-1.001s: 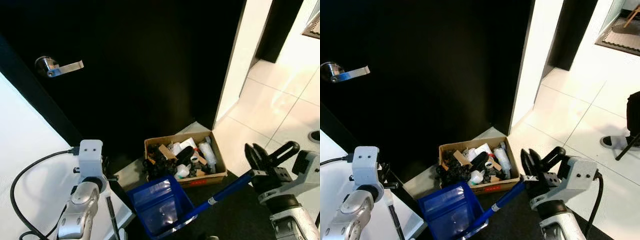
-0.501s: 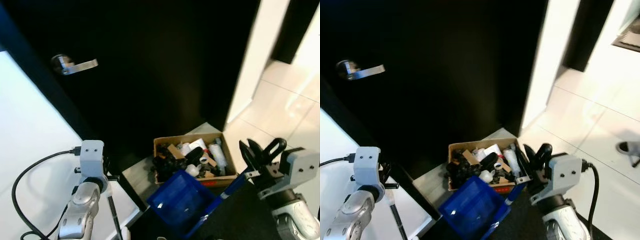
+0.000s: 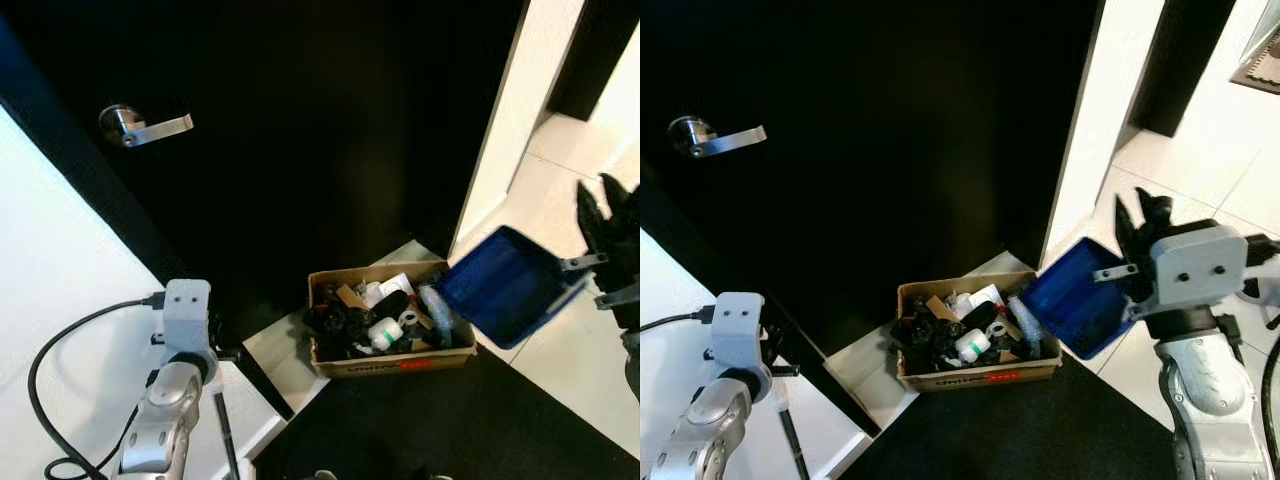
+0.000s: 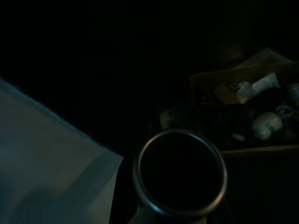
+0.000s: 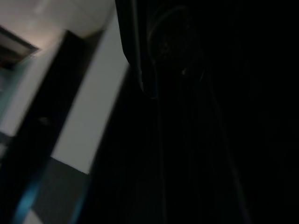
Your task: Sweep floor
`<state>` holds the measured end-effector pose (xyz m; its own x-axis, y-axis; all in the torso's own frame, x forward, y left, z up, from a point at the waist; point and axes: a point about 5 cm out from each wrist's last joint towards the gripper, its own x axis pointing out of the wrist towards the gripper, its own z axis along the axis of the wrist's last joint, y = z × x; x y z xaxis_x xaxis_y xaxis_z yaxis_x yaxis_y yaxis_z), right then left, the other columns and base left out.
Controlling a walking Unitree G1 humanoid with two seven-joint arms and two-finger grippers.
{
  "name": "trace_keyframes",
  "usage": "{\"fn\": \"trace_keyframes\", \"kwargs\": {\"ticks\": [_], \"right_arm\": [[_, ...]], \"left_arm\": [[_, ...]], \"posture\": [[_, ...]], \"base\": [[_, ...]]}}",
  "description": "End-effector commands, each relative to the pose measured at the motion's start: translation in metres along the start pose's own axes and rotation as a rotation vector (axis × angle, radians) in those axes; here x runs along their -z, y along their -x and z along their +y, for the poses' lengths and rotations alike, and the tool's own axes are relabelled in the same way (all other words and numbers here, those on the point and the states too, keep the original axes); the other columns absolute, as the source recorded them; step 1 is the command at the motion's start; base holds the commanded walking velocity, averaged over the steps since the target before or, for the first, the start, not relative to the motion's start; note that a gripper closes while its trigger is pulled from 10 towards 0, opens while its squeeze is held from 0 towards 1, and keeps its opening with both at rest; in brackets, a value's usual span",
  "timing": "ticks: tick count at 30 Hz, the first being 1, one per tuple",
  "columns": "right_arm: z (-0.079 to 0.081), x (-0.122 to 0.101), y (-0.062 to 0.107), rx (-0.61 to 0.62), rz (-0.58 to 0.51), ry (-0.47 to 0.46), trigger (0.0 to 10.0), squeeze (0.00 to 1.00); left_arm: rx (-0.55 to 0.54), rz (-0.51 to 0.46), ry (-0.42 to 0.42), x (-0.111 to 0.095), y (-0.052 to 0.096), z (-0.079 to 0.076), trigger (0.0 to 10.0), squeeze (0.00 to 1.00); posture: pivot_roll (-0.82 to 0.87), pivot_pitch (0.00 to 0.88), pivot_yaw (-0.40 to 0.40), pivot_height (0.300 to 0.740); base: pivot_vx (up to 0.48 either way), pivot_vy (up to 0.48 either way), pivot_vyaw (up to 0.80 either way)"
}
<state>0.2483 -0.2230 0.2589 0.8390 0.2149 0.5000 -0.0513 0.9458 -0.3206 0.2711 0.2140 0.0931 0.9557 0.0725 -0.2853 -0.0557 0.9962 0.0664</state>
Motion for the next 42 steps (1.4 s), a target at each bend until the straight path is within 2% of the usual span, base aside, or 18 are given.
{"fn": "trace_keyframes", "kwargs": {"ticks": [1,3,5,11,13,15,18,20,24,27,30,34,38,40,42], "right_arm": [[0.005,-0.014,-0.003,-0.062,-0.055,-0.038,10.0,0.00],[0.005,-0.018,-0.005,-0.122,-0.045,-0.083,10.0,0.00],[-0.001,-0.027,-0.006,-0.191,-0.042,-0.054,10.0,0.00],[-0.015,-0.042,-0.006,-0.256,-0.043,0.006,10.0,0.00],[-0.023,-0.052,-0.007,-0.290,-0.057,-0.018,10.0,0.00],[-0.026,-0.063,-0.008,-0.343,-0.078,-0.087,10.0,0.00],[-0.026,-0.067,-0.007,-0.372,-0.084,-0.125,10.0,0.00],[-0.022,-0.074,-0.006,-0.461,-0.102,-0.268,10.0,0.00],[-0.010,-0.074,-0.004,-0.551,-0.111,-0.394,10.0,0.00],[-0.006,-0.074,-0.002,-0.597,-0.105,-0.435,10.0,0.00],[0.002,-0.069,0.003,-0.688,-0.054,-0.483,10.0,0.00],[0.008,-0.064,0.006,-0.738,-0.010,-0.505,10.0,0.00],[0.022,-0.049,0.012,-0.800,0.064,-0.599,10.0,0.00],[0.027,-0.046,0.015,-0.828,0.090,-0.610,10.0,0.00],[0.031,-0.037,0.018,-0.834,0.137,-0.581,10.0,0.00]], "left_arm": [[-0.027,0.019,-0.025,0.006,0.002,0.009,10.0,0.00],[-0.028,0.020,-0.026,0.006,0.002,0.009,10.0,0.00],[-0.026,0.021,-0.026,0.006,0.002,0.008,10.0,0.00],[-0.025,0.023,-0.027,0.007,0.001,0.008,10.0,0.00],[-0.022,0.024,-0.028,0.007,0.000,0.008,10.0,0.00],[-0.018,0.024,-0.028,0.007,-0.001,0.006,10.0,0.00],[-0.016,0.024,-0.029,0.007,-0.001,0.006,10.0,0.00],[-0.010,0.022,-0.028,0.006,-0.002,0.004,10.0,0.00],[-0.009,0.020,-0.027,0.005,-0.003,0.004,10.0,0.00],[-0.011,0.019,-0.026,0.005,-0.003,0.004,10.0,0.00],[-0.018,0.019,-0.026,0.006,-0.002,0.006,10.0,0.00],[-0.020,0.020,-0.026,0.006,-0.002,0.007,10.0,0.00],[-0.022,0.019,-0.024,0.006,-0.002,0.006,10.0,0.00],[-0.022,0.018,-0.023,0.006,-0.002,0.006,10.0,0.00],[-0.023,0.018,-0.022,0.006,-0.002,0.006,10.0,0.00]], "posture": [[0.01,0.175,0.120,0.740],[0.01,0.175,0.120,0.740],[0.01,0.176,0.121,0.740],[0.01,0.178,0.122,0.740],[0.00,0.180,0.126,0.740],[0.00,0.180,0.126,0.740],[-0.01,0.180,0.131,0.740],[-0.01,0.180,0.131,0.740],[0.00,0.179,0.130,0.740],[0.00,0.178,0.129,0.740],[0.01,0.179,0.127,0.740],[0.01,0.179,0.127,0.740],[0.01,0.181,0.121,0.740],[0.01,0.181,0.121,0.740],[0.01,0.181,0.120,0.740]], "base": [[0.000,0.000,0.00],[0.000,0.000,0.00],[0.000,0.000,0.00],[0.000,0.000,0.00],[0.000,0.000,0.00],[0.000,0.000,0.00],[0.000,0.000,0.00],[0.000,0.000,0.00],[0.000,0.000,0.00],[0.000,0.000,0.00],[0.000,0.000,0.00],[0.000,0.000,0.00],[0.000,0.000,0.00],[0.000,0.000,0.00],[0.000,0.000,0.00]]}}
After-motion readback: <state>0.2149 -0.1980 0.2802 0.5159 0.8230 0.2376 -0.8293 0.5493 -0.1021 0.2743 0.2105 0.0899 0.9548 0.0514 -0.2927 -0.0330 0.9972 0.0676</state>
